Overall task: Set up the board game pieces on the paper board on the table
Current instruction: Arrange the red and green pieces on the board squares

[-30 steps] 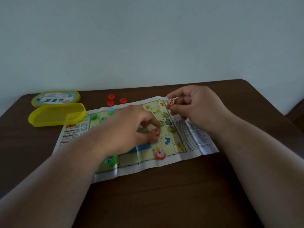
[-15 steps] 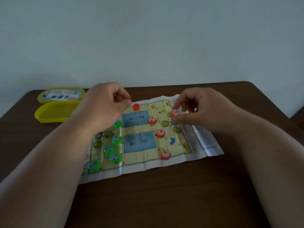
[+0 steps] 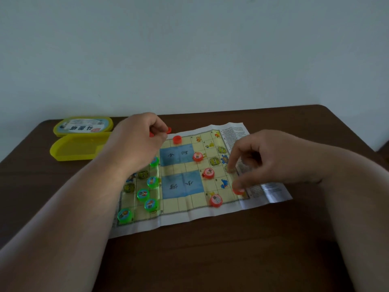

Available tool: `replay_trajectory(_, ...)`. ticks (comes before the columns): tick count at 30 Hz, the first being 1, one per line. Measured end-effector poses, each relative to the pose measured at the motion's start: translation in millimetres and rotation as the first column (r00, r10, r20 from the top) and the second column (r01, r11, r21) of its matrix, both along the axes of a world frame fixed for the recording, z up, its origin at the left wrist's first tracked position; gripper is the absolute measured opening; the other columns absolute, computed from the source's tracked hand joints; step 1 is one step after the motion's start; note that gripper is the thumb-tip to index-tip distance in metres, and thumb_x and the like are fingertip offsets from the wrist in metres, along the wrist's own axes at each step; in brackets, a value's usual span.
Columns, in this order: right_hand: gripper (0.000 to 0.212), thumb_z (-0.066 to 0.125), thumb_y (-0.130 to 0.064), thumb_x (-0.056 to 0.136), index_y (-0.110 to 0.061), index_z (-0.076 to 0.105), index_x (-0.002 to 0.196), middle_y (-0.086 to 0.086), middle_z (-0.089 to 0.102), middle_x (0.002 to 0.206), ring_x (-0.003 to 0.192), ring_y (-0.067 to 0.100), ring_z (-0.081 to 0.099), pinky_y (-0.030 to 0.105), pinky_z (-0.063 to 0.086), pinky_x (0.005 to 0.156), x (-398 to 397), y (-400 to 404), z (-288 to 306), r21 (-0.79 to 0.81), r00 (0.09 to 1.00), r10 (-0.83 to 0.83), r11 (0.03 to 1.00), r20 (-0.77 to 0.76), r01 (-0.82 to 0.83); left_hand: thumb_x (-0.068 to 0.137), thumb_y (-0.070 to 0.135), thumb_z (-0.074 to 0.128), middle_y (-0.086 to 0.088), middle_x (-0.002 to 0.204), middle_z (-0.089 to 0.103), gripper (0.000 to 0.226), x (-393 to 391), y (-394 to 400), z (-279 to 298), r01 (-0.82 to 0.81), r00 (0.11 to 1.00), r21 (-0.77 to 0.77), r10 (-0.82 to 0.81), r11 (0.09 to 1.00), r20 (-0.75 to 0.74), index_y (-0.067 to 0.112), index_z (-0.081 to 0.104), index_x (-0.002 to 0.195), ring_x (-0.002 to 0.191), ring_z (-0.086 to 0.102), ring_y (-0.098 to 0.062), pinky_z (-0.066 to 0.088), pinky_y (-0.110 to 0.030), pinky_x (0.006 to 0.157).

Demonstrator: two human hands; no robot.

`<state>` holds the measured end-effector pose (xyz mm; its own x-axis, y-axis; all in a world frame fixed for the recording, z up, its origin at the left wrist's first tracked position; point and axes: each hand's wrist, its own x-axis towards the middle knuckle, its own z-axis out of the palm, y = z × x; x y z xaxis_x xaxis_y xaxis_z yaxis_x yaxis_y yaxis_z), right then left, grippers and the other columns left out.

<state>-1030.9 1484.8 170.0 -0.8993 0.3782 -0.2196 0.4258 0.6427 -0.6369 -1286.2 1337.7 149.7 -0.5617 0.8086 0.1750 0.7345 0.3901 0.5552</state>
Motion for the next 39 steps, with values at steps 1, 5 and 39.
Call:
replay_trajectory(1, 0.035, 0.086, -0.057, 0.07, -0.035, 0.075, 0.095, -0.008, 0.061, 0.066, 0.057, 0.009, 0.052, 0.02, 0.048, 0.055, -2, 0, 0, -0.003, 0.996, -0.044, 0.999, -0.077, 0.044, 0.1, 0.032, 0.067, 0.017, 0.096, 0.066, 0.009, 1, 1, -1, 0.016, 0.999, -0.025, -0.017, 1.0, -0.03, 0.036, 0.073, 0.103, 0.096, 0.064, -0.012, 0.05, -0.035, 0.078)
replay_trajectory(5, 0.021, 0.078, -0.049, 0.085, -0.029, 0.074, 0.089, -0.007, 0.059, 0.059, 0.052, 0.003, 0.046, 0.017, 0.043, 0.05, -11, 1, -4, 0.018, 0.903, -0.209, 0.972, -0.375, 0.233, 0.105, 0.042, 0.055, 0.021, 0.136, 0.059, 0.023, 9, 2, -1, 0.13, 0.964, -0.218, -0.175, 0.967, -0.199, 0.044, 0.07, 0.122, 0.135, 0.047, -0.016, 0.034, -0.054, 0.112)
replay_trajectory(39, 0.017, 0.081, -0.038, 0.092, -0.022, 0.08, 0.096, -0.015, 0.063, 0.083, 0.075, 0.0, 0.057, 0.021, 0.041, 0.067, -168, 24, -25, 0.318, 0.98, -0.017, 0.945, -0.198, 0.08, 0.096, 0.022, 0.075, 0.019, 0.092, 0.072, 0.021, -18, -2, 2, -0.063, 0.994, 0.17, 0.046, 0.983, 0.1, 0.031, 0.072, 0.115, 0.084, 0.066, 0.005, 0.042, -0.013, 0.064)
